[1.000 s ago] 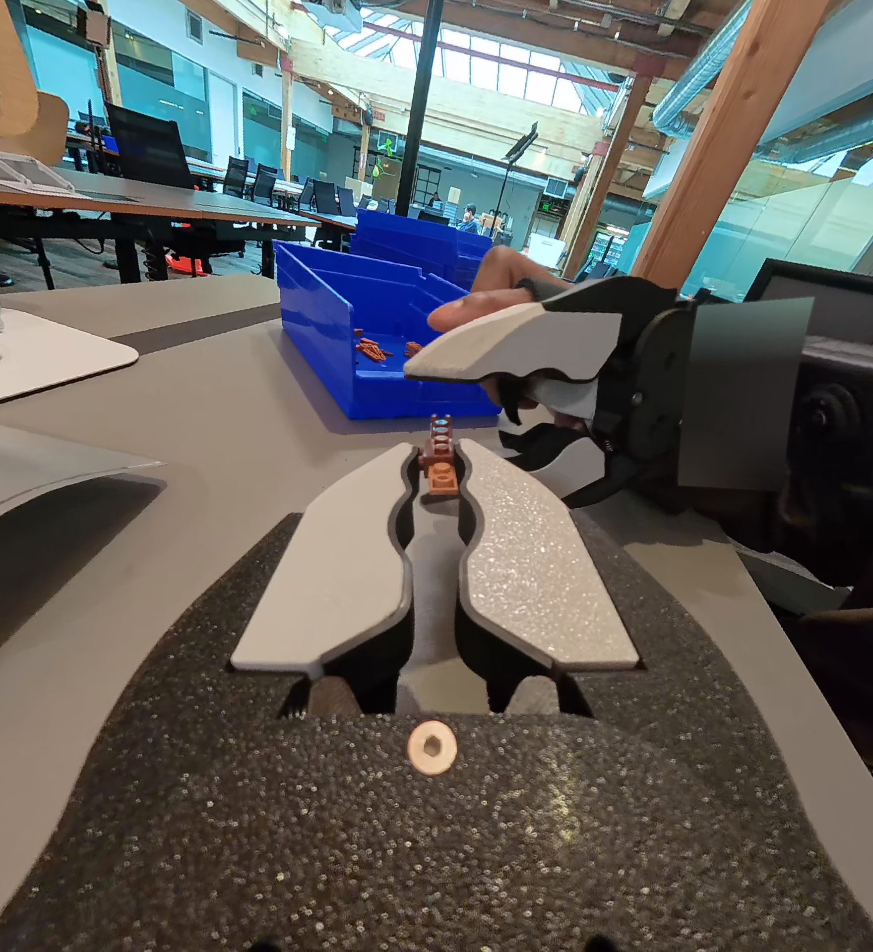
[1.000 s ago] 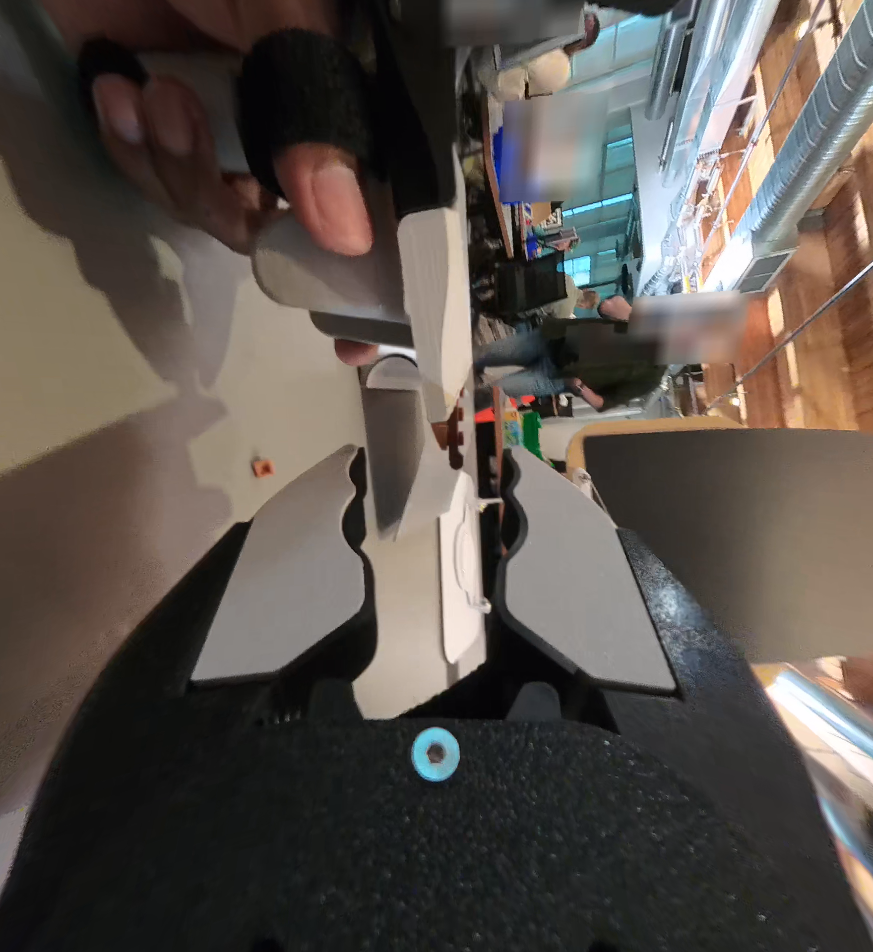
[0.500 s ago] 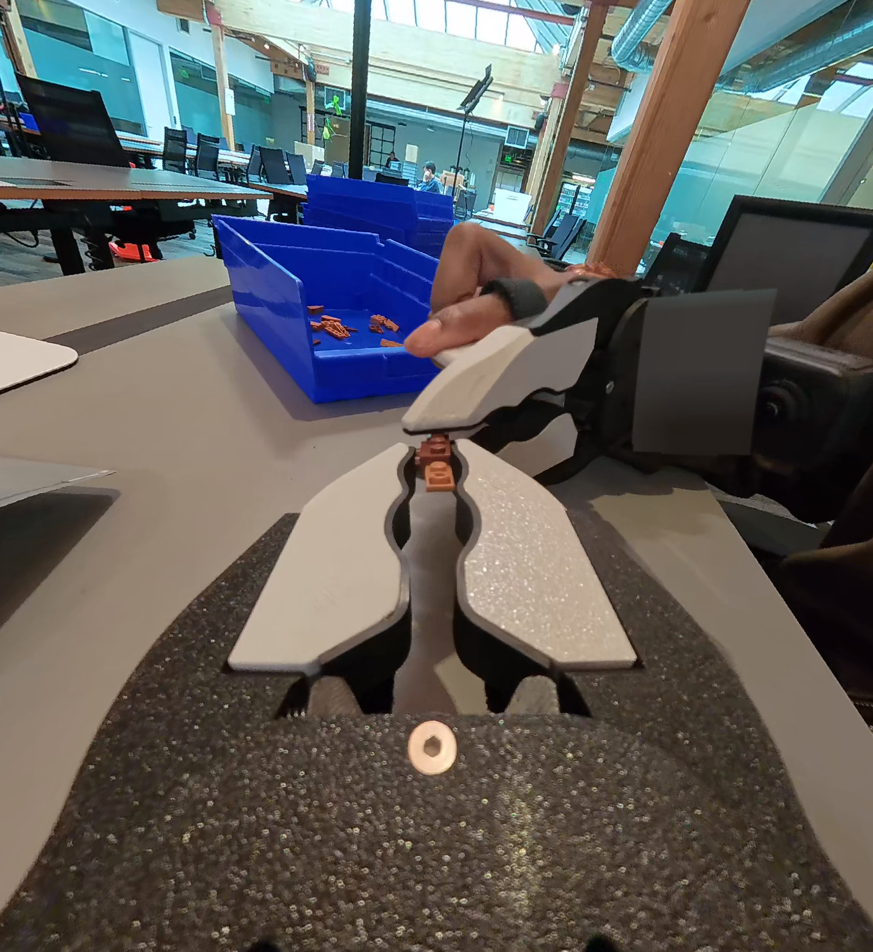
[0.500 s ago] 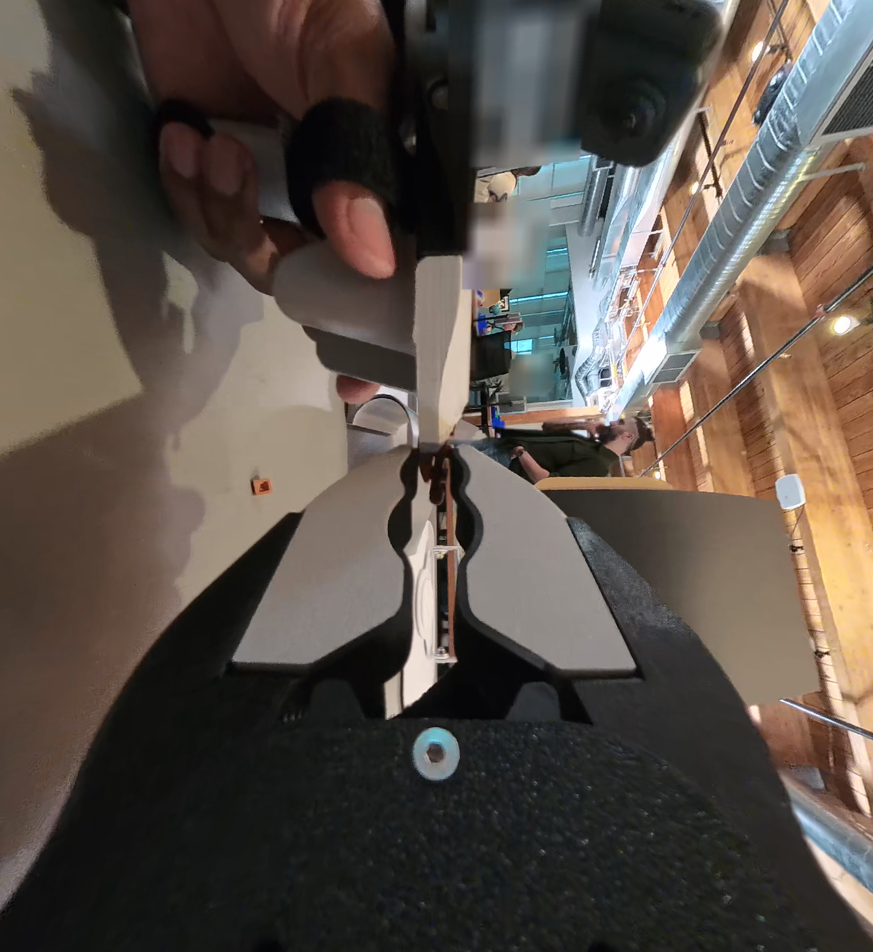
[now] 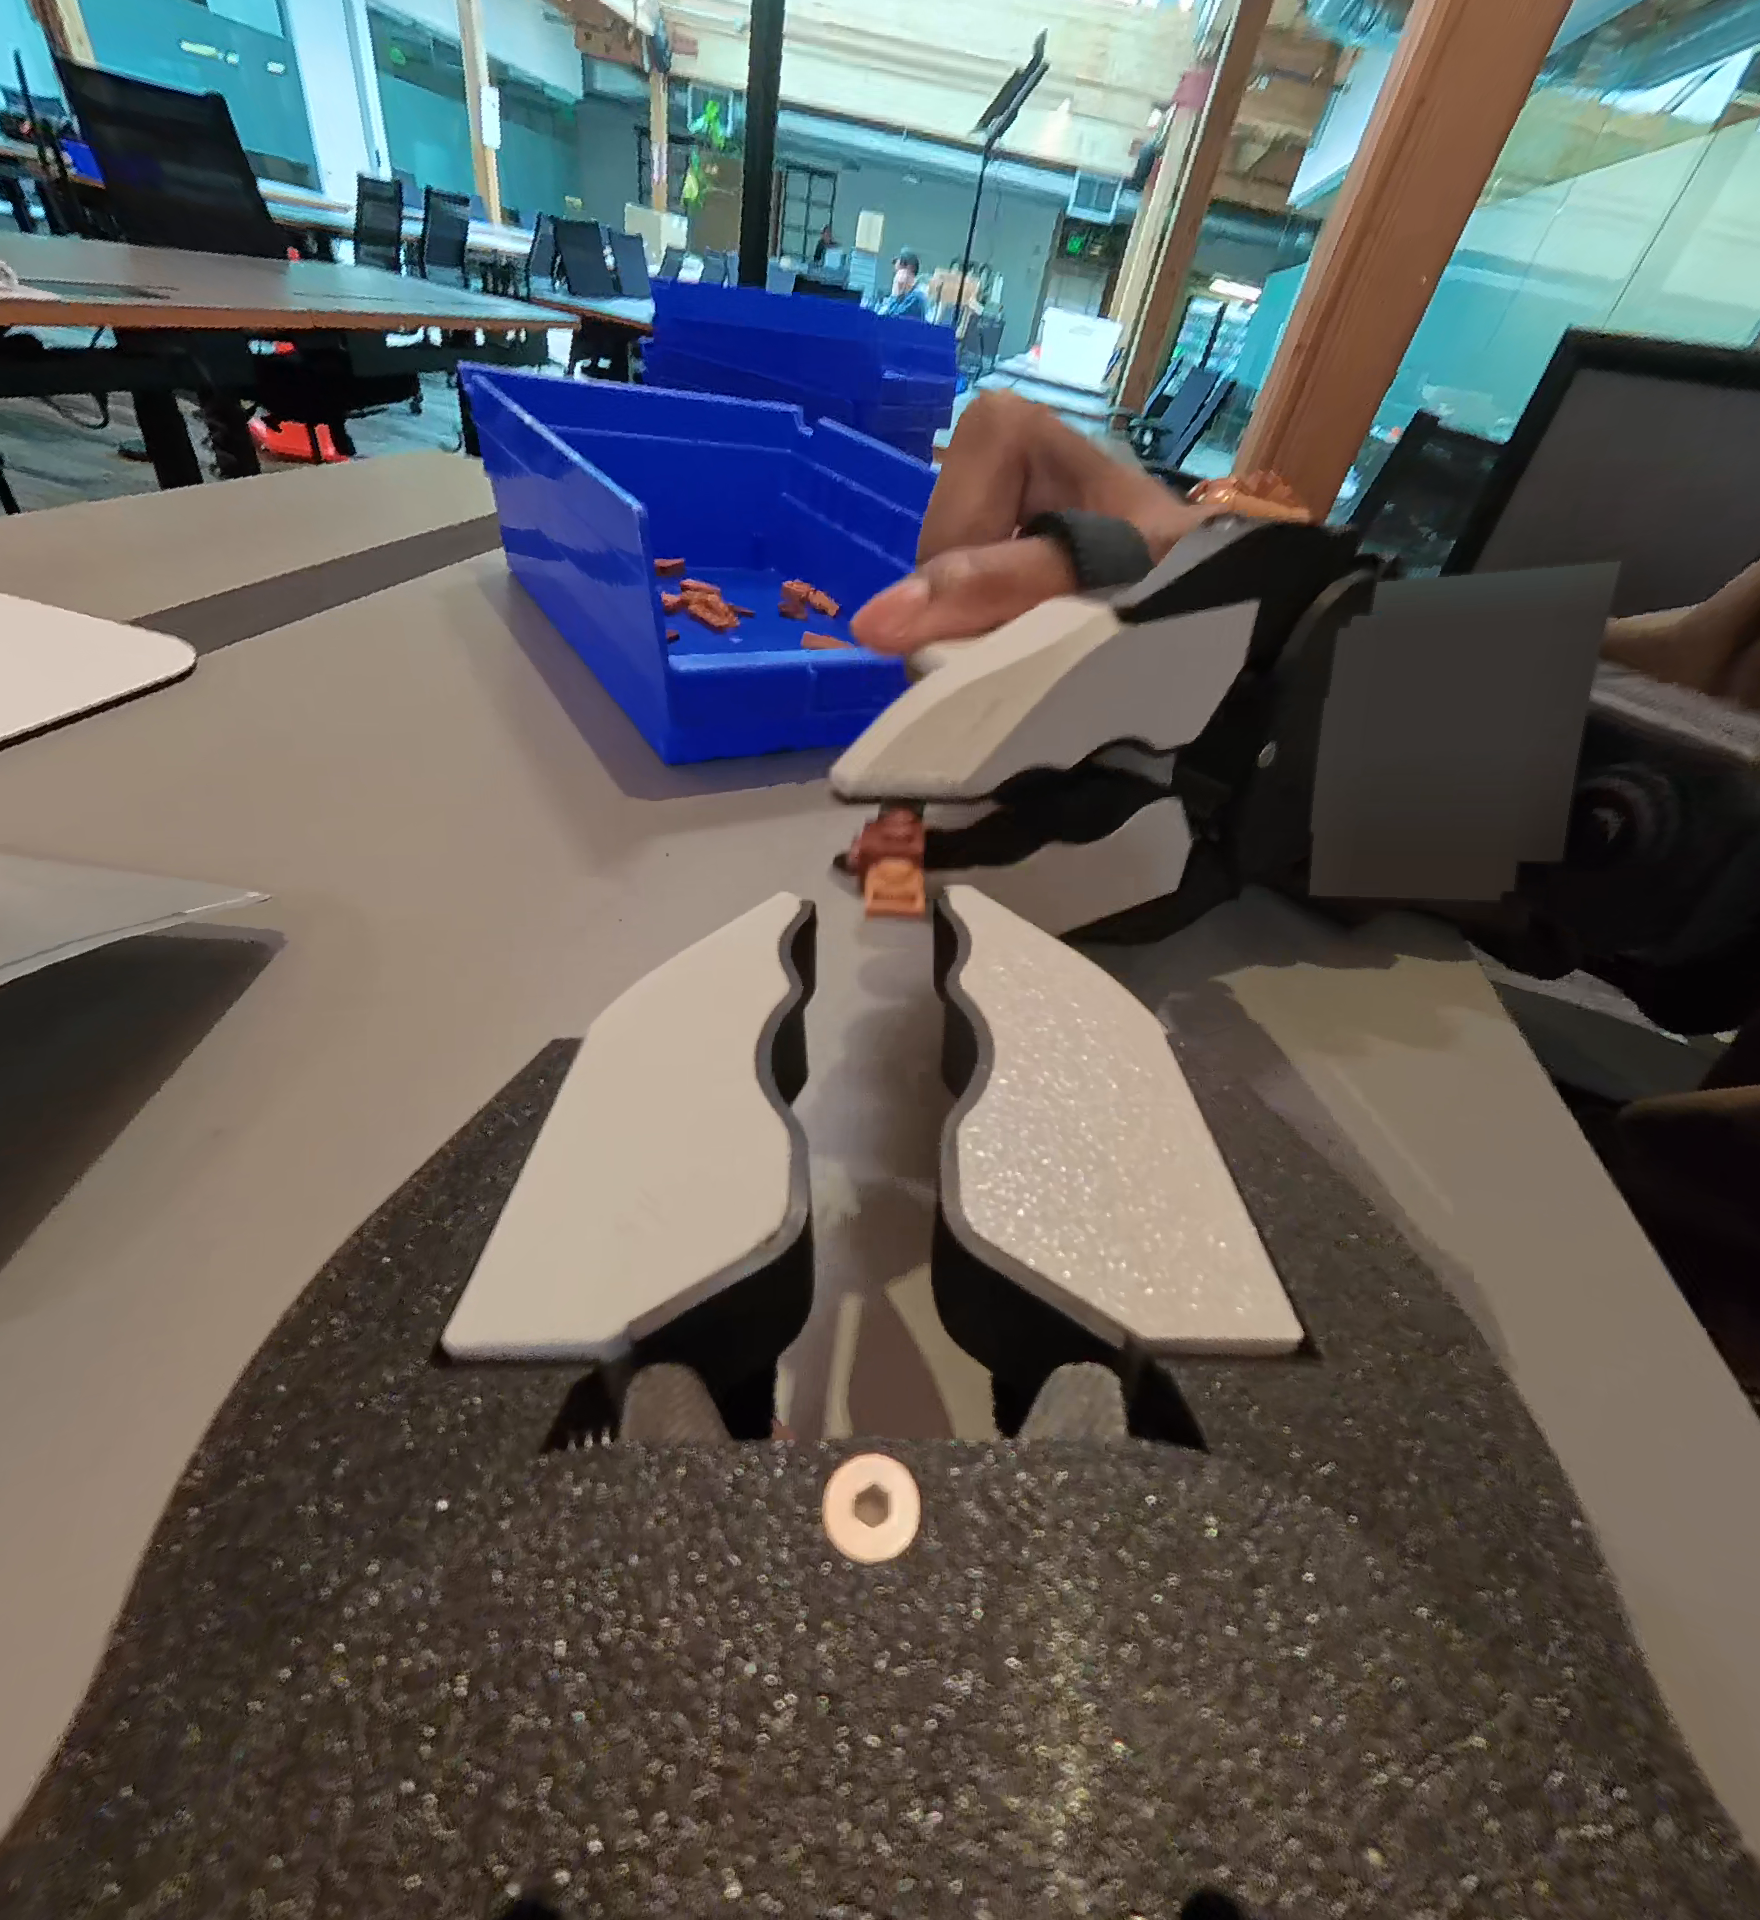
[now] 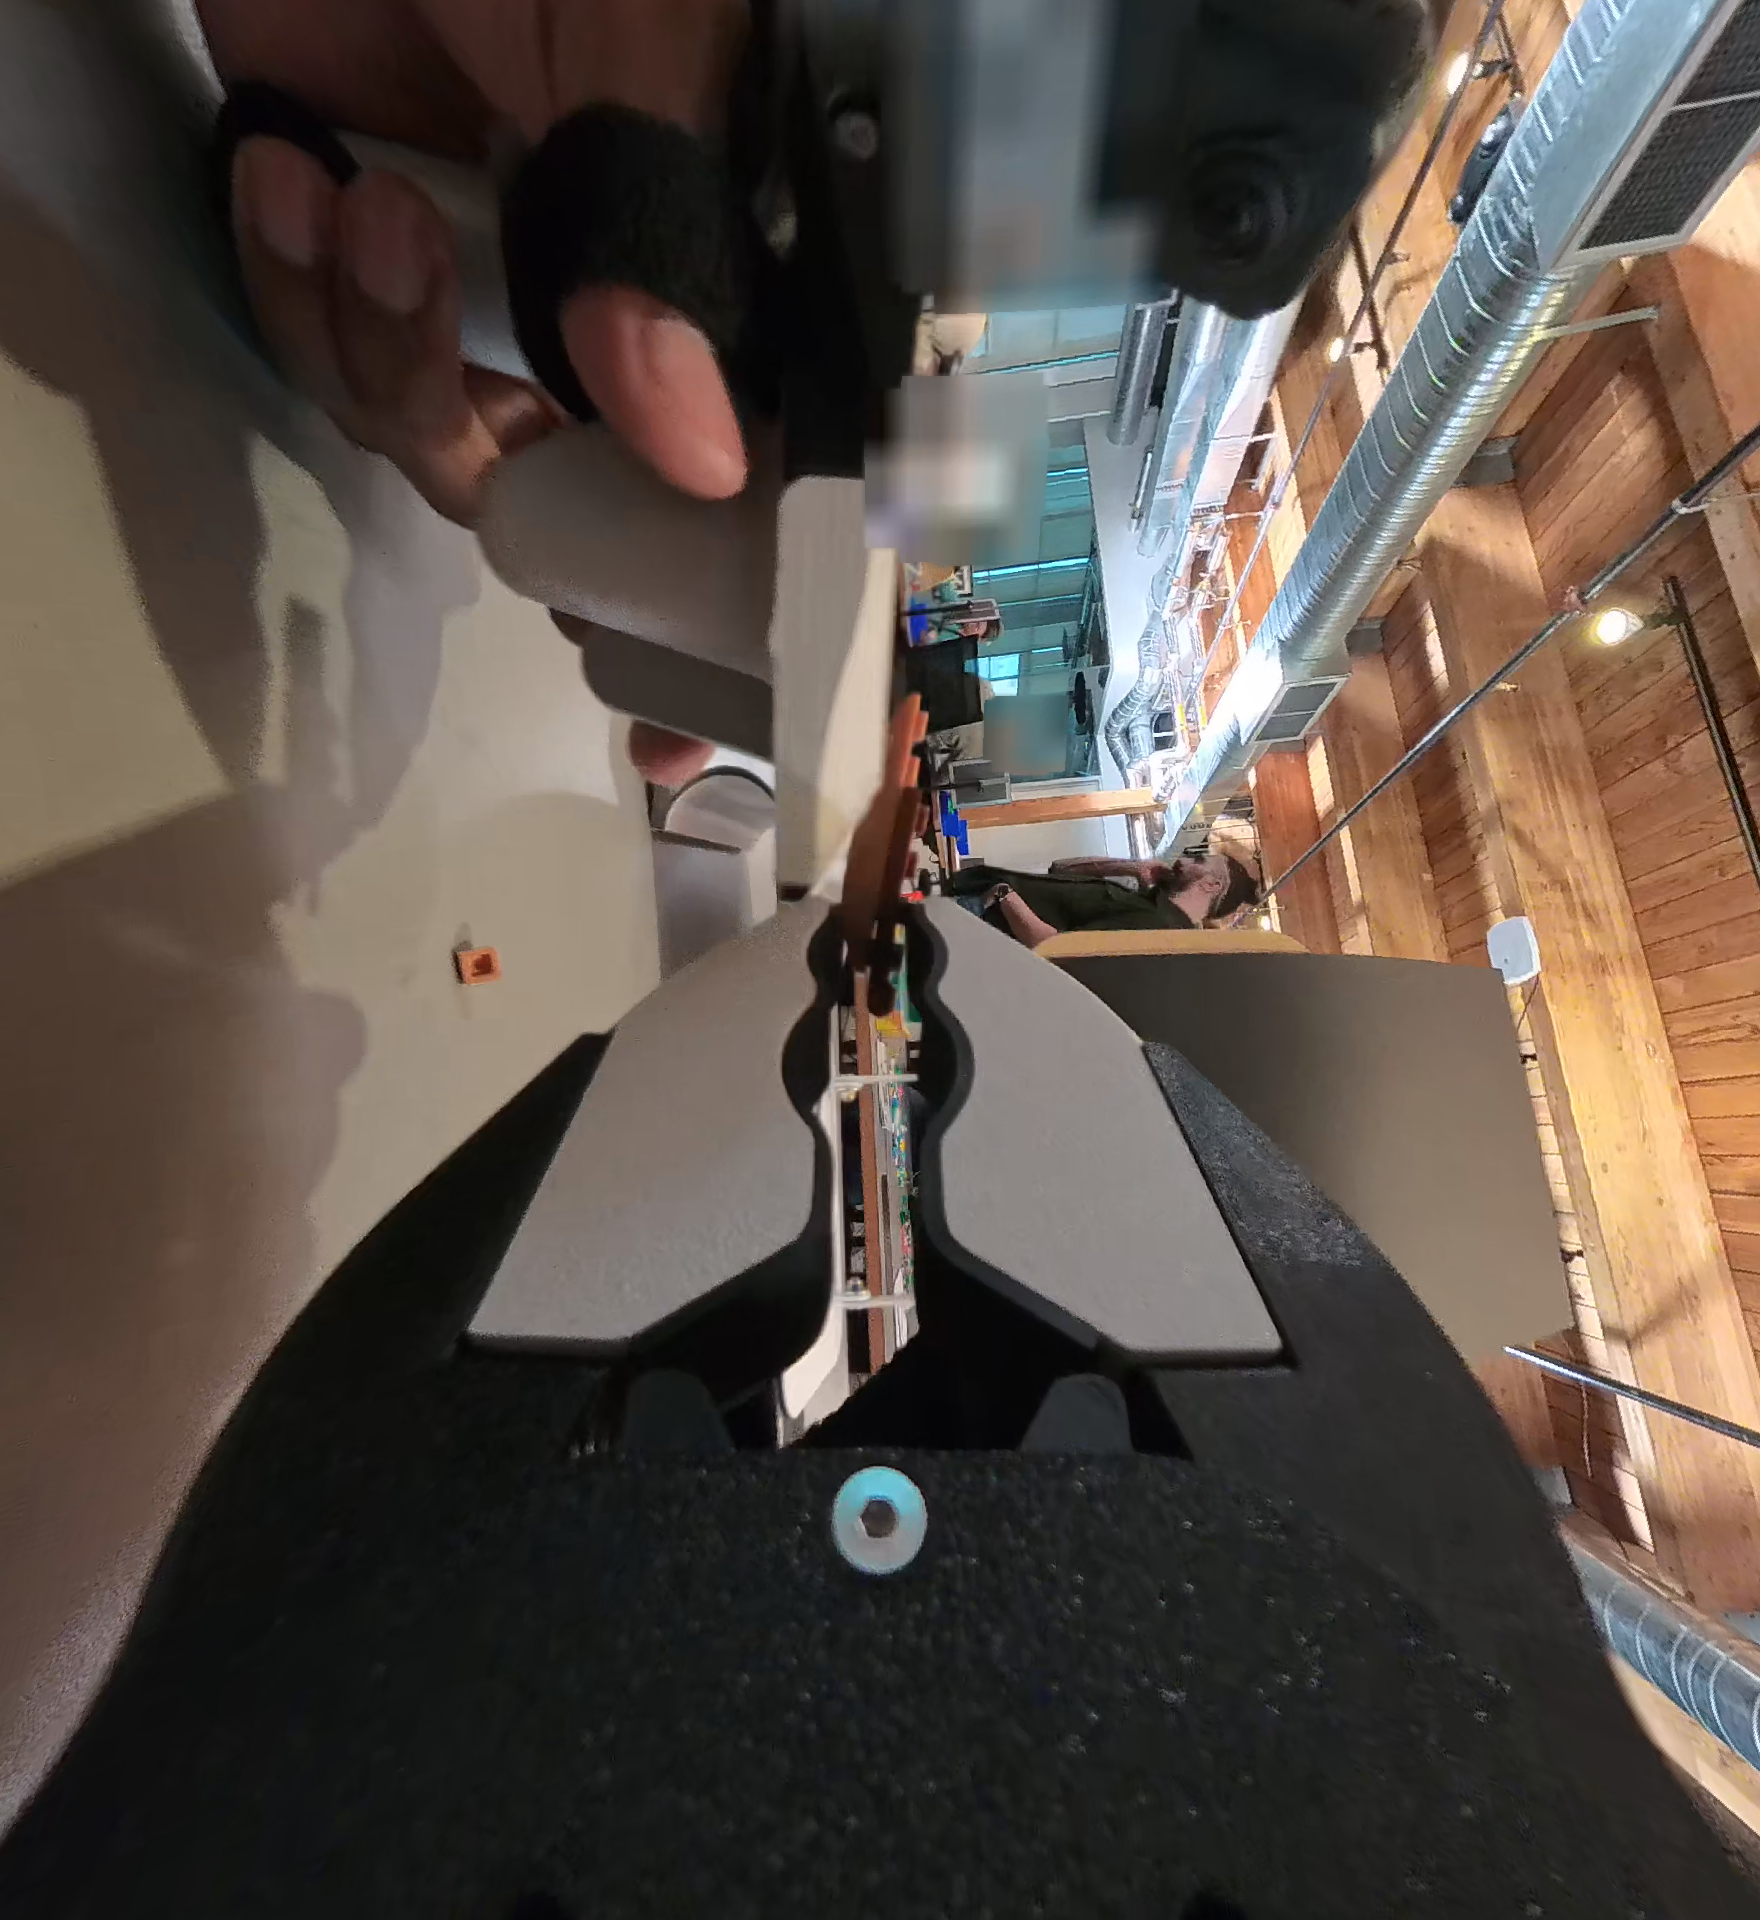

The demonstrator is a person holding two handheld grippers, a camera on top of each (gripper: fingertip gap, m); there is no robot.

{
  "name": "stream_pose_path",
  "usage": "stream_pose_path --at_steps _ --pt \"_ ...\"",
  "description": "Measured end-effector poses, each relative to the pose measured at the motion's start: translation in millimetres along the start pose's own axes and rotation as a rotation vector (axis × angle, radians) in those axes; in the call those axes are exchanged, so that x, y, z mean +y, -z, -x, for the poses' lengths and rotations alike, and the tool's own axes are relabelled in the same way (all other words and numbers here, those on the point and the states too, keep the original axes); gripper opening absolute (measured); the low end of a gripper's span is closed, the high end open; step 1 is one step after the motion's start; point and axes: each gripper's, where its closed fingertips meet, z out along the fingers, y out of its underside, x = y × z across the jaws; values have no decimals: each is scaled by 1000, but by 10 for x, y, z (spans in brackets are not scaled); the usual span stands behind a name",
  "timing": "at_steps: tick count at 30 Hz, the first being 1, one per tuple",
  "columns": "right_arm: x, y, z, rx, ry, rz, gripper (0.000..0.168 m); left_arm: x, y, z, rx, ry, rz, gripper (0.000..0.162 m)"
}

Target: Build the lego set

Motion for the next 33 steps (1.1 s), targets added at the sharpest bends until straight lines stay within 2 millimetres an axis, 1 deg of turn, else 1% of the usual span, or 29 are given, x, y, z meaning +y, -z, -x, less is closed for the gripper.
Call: stream_pose_path --at_steps 2,5,7,10,12,14,17,19,23,29,32,33 --pt "15 11 -35 2 -24 -2 11 5 6 16 -6 2 5 21" --pt "38 8 -16 -4 -6 8 11 -6 11 15 -5 -2 -3 21" --pt "80 -4 -13 -4 1 31 11 23 27 55 -24 -29 26 21" --pt "169 -2 -4 -19 -2 55 11 132 141 269 -129 -113 146 22" --pt "232 13 25 -36 0 66 11 281 238 410 -189 -153 277 22" --pt "289 29 61 -49 3 77 11 408 280 503 -228 -162 364 23" --pt "361 51 111 -63 10 91 11 586 217 552 -236 -115 459 21" --pt "400 62 134 -68 12 99 11 659 173 600 -257 -124 519 21" --pt "457 75 171 -77 8 108 11 700 38 567 -216 -125 559 21" --pt "454 78 175 -81 -6 102 11 769 -91 586 -200 -145 629 20" --pt "461 84 165 -78 -7 103 11 772 -164 540 -170 -156 635 12" --pt "461 86 160 -76 -9 103 11 772 -183 522 -158 -163 636 5"
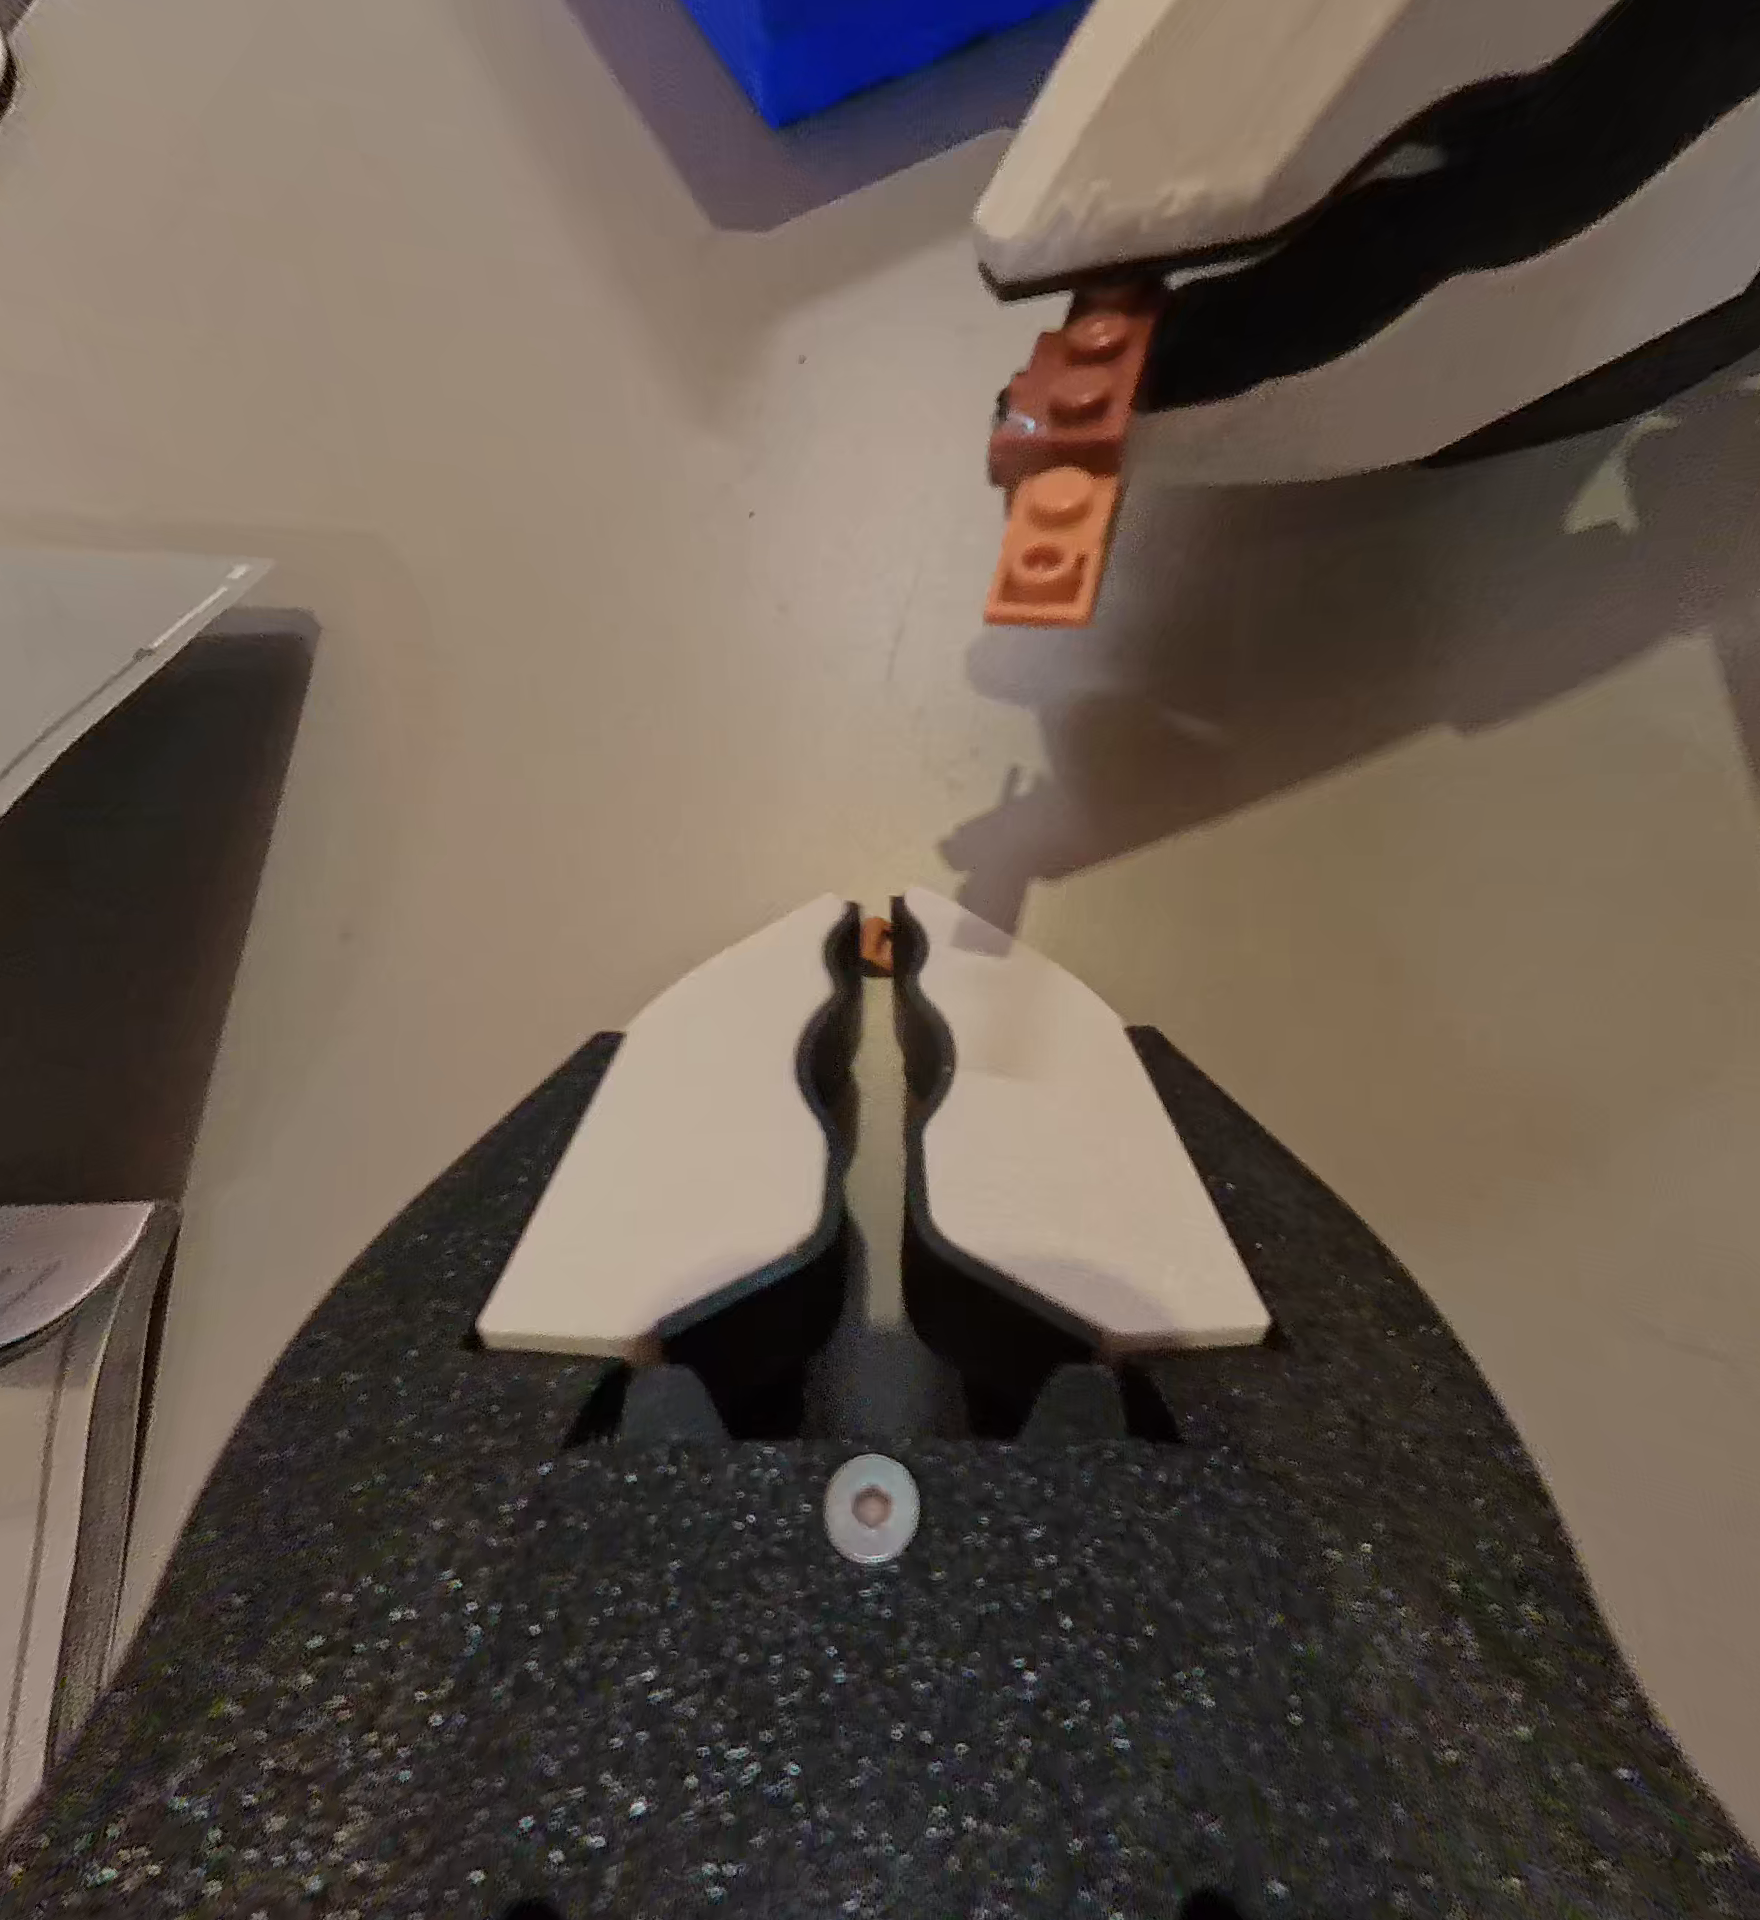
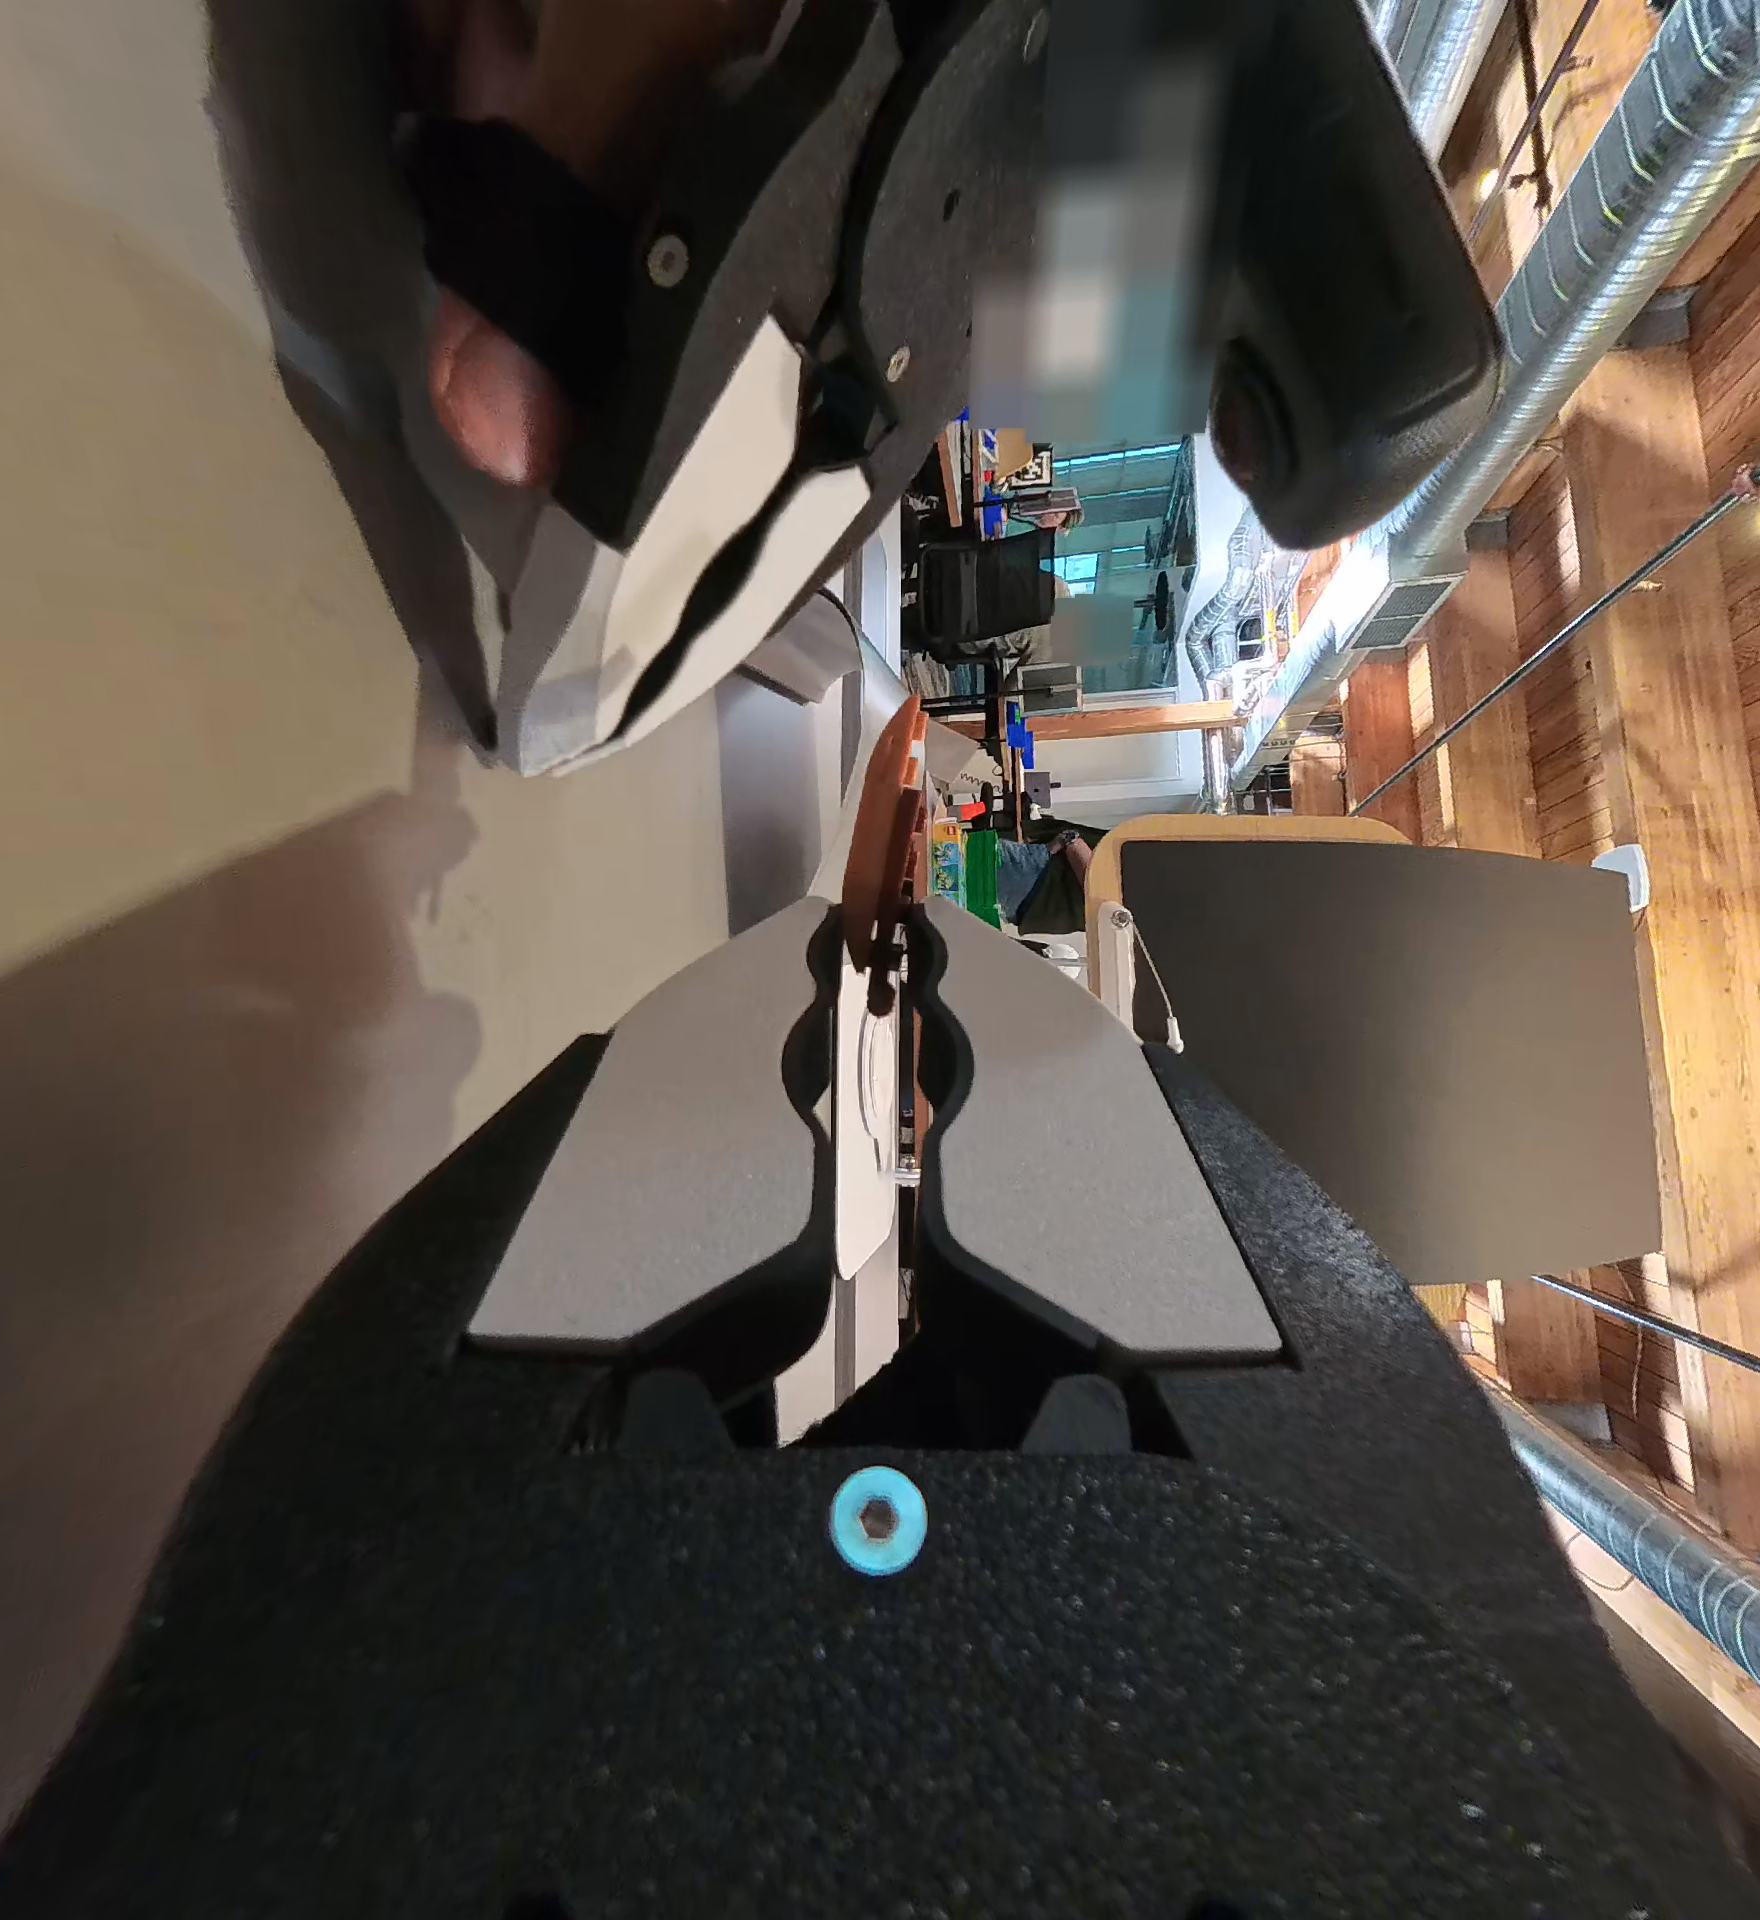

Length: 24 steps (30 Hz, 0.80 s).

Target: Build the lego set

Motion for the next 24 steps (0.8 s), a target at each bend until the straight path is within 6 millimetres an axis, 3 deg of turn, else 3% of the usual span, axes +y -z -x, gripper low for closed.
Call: stream_pose_path --at_steps 4,9,12,16,21,24 --pt "18 12 5 -3 -6 3 11 -62 -11 -3 -35 -97 -25 3" --pt "121 42 0 -1 -29 25 11 -118 137 30 -202 -443 -17 4" --pt "163 53 -7 1 -46 32 11 -30 185 -111 -163 -555 13 9" --pt "164 52 7 -3 -48 34 11 54 286 -249 -73 -539 -20 18" --pt "139 42 44 -15 -45 32 11 121 435 -280 50 -403 -59 22" --pt "120 38 64 -22 -46 29 11 131 401 -275 82 -308 -51 22"
